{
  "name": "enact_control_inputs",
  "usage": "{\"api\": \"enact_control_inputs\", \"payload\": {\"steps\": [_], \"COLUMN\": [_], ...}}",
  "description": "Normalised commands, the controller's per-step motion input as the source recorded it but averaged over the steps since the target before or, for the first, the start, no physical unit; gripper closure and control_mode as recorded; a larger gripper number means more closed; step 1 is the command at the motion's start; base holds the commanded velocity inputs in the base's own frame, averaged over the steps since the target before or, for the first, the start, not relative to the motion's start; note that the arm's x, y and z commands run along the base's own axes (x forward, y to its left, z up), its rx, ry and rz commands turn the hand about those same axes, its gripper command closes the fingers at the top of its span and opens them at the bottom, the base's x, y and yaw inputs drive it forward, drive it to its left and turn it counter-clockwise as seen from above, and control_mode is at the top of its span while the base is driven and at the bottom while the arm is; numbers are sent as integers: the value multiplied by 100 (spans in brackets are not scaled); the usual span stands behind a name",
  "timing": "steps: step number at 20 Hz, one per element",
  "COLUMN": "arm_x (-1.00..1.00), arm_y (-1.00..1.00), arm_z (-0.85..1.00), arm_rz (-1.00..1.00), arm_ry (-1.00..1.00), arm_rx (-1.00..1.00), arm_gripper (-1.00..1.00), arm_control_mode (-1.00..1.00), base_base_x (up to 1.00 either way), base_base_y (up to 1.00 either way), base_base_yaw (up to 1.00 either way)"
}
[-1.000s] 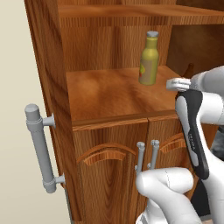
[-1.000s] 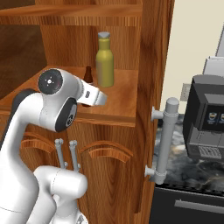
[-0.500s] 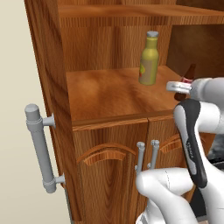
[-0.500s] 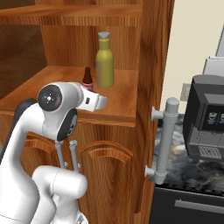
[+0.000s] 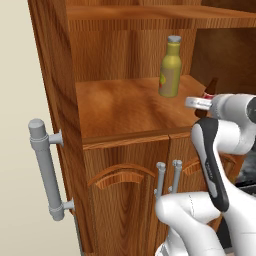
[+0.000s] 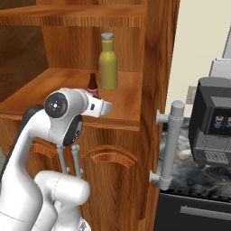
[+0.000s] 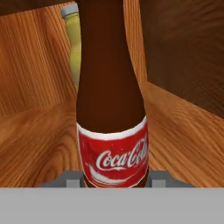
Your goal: Pick the juice, can, bottled drink from the counter and place them in the open cabinet.
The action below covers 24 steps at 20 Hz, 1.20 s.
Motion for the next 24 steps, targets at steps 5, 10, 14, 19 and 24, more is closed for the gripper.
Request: {"api": "enact_control_inputs", "payload": {"steps": [5, 10, 14, 19, 24], "arm_x": [23, 21, 28, 32, 27], "arm_y": [0, 0, 0, 0, 0], "arm_z": [-9, 0, 0, -4, -10], "arm_rz": [-2, -2, -2, -1, -2], "arm_ry": [0, 1, 5, 3, 0], "arm_rx": [0, 0, 0, 0, 0], "arm_gripper": [100, 100, 100, 100, 100], "arm_control_mode": [-100, -100, -100, -100, -100], "base_base_x": [0, 0, 0, 0, 0], "base_base_y": [0, 0, 0, 0, 0], "base_base_yaw": [0, 0, 0, 0, 0]}}
